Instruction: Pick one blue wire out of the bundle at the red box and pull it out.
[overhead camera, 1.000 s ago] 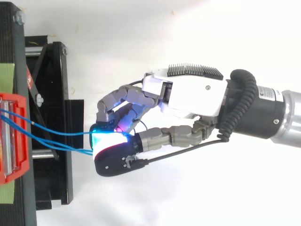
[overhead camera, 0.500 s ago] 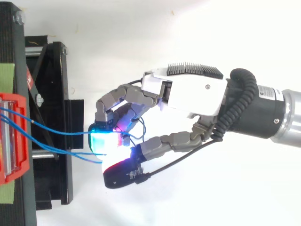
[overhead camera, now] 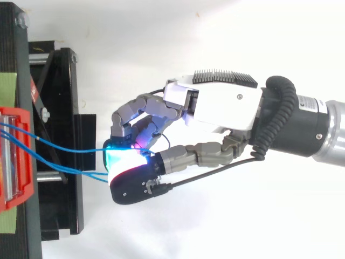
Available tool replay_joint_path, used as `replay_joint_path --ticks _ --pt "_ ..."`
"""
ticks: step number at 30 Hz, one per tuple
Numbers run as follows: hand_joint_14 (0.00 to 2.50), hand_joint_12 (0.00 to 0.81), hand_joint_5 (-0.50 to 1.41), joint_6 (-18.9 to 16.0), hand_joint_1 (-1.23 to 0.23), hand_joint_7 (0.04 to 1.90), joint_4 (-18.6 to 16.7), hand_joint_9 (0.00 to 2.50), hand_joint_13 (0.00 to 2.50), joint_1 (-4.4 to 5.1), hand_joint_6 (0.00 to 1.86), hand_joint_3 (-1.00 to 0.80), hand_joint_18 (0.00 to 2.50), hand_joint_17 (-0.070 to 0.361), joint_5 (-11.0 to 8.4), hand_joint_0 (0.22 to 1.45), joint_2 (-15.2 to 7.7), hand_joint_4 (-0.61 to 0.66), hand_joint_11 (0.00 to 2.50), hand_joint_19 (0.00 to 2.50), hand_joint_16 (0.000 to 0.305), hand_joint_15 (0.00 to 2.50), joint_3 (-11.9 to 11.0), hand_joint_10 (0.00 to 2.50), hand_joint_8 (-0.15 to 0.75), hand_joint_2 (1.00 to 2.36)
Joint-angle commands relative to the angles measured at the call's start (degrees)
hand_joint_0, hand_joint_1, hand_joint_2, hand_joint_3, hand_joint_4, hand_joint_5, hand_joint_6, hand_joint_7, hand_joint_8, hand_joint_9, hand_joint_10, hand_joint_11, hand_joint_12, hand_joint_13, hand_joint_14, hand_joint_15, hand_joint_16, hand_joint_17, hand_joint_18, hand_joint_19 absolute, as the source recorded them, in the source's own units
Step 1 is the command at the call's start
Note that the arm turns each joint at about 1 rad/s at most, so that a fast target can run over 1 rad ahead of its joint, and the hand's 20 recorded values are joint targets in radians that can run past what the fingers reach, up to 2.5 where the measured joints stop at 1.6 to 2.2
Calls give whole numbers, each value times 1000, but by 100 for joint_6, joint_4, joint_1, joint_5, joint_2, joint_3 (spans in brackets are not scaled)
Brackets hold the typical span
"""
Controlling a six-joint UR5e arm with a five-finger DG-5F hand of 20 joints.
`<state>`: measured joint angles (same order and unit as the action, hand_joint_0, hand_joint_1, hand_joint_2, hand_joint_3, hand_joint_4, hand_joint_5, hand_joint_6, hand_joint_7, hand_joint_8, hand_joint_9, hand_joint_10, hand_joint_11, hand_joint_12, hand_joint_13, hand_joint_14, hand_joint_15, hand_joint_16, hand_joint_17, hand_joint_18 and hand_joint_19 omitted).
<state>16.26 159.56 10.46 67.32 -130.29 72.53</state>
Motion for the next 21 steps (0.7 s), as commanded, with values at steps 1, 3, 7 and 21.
replay_joint_path --ticks 1,3,7,21 --pt "13 483 -153 0 -569 1127 49 979 823 0 893 -355 879 142 0 590 21 274 728 502 63 374 -2 21 425 1012" --pt "14 476 -154 0 -656 1151 49 988 819 0 902 -308 882 141 0 602 30 274 742 483 63 373 7 20 430 1016" --pt "14 472 -159 0 -782 1187 49 975 824 0 910 -274 885 139 0 634 30 213 752 455 62 367 7 21 425 1017" --pt "13 499 -190 0 -684 1025 84 885 801 -9 914 -500 880 153 9 501 48 278 741 463 68 374 -2 19 423 1000"
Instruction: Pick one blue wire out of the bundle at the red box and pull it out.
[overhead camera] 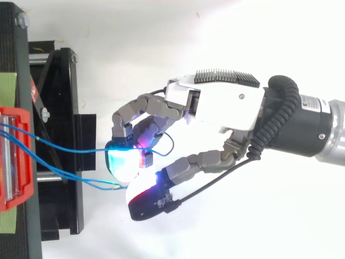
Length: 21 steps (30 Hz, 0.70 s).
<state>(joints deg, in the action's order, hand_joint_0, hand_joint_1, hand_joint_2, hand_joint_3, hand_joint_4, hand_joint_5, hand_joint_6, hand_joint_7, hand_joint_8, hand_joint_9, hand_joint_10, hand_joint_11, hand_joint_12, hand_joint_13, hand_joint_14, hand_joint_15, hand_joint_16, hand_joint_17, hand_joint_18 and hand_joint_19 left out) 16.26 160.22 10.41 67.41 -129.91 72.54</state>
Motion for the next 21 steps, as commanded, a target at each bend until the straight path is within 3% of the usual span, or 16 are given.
replay_joint_path --ticks 1,2,6,13,21 --pt "13 503 -182 0 -615 1025 45 909 808 -13 909 -500 885 154 -9 493 27 276 736 468 69 374 -3 19 431 1000" --pt "13 505 -168 0 -531 1061 62 953 814 -22 896 -500 890 155 -9 496 53 270 736 481 69 375 -3 20 440 1000" --pt "14 490 -160 26 -441 1081 150 1002 824 -39 890 -483 876 146 -18 553 167 251 725 511 65 380 -3 20 429 1001" --pt "14 488 -164 62 -567 1102 546 1003 827 -57 891 -375 879 144 -35 581 317 267 728 508 64 378 -3 18 426 1012" --pt "14 478 -186 141 -750 1055 598 911 798 -110 908 -380 857 142 -79 613 317 271 738 474 63 379 6 20 405 1010"
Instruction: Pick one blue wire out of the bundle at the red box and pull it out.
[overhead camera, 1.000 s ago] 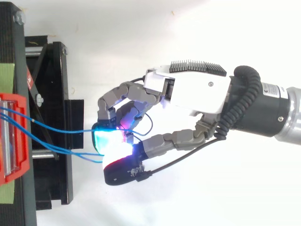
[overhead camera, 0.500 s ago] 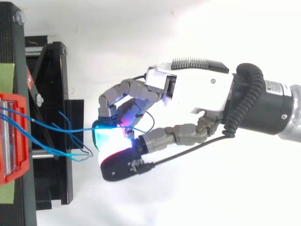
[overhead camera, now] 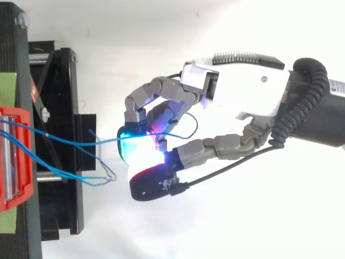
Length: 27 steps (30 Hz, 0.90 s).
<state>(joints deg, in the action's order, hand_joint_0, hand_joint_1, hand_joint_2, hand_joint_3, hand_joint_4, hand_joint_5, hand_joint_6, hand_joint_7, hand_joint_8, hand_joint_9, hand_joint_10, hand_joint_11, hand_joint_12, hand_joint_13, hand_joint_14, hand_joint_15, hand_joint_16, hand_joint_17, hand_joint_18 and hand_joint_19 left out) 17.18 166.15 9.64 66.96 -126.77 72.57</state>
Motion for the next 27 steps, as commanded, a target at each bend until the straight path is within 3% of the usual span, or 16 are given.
replay_joint_path --ticks 1,5,7,13,18,27 --pt "15 476 -187 110 -754 1057 -4 911 797 -58 908 -383 856 142 -105 615 -6 278 728 477 63 379 3 18 404 1009" --pt "16 475 -187 356 -764 1041 -92 909 795 -102 909 -395 852 142 -403 618 -76 266 733 473 63 369 3 20 402 1009" --pt "14 475 -187 462 -763 1034 -145 908 795 -111 909 -396 852 141 -447 619 -111 264 734 475 63 372 3 20 401 1009" --pt "14 473 -184 840 -762 1041 -523 907 796 -129 908 -394 851 140 -474 624 -120 256 732 473 62 377 3 18 403 1009" --pt "14 476 -184 1481 -760 1036 -804 906 795 -155 908 -390 851 140 -553 626 -120 251 726 476 62 376 3 17 405 1009" --pt "14 474 -183 2334 -763 1033 -918 900 793 -155 906 -391 847 140 -553 629 -120 245 735 474 62 374 3 18 402 1009"
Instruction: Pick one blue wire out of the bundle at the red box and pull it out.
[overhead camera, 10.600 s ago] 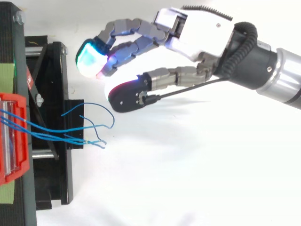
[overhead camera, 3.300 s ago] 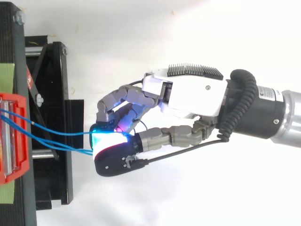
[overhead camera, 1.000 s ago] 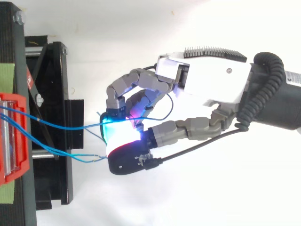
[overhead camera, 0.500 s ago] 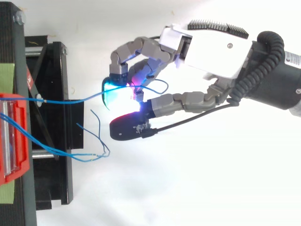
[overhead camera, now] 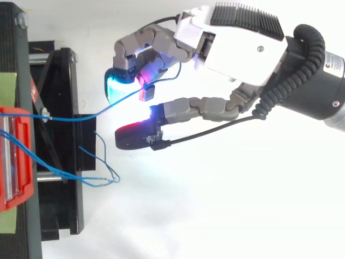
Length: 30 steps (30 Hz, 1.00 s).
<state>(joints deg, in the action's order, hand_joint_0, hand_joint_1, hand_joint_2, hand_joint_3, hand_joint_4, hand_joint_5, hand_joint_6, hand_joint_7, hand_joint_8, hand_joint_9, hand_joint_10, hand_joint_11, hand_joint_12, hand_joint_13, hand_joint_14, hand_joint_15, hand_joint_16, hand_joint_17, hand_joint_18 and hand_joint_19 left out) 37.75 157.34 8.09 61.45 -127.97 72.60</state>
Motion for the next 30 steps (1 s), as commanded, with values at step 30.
replay_joint_path --ticks 30 --pt "14 477 -179 -417 -717 1011 183 882 770 26 881 -422 830 140 -27 592 62 263 709 486 62 375 0 19 403 1007"
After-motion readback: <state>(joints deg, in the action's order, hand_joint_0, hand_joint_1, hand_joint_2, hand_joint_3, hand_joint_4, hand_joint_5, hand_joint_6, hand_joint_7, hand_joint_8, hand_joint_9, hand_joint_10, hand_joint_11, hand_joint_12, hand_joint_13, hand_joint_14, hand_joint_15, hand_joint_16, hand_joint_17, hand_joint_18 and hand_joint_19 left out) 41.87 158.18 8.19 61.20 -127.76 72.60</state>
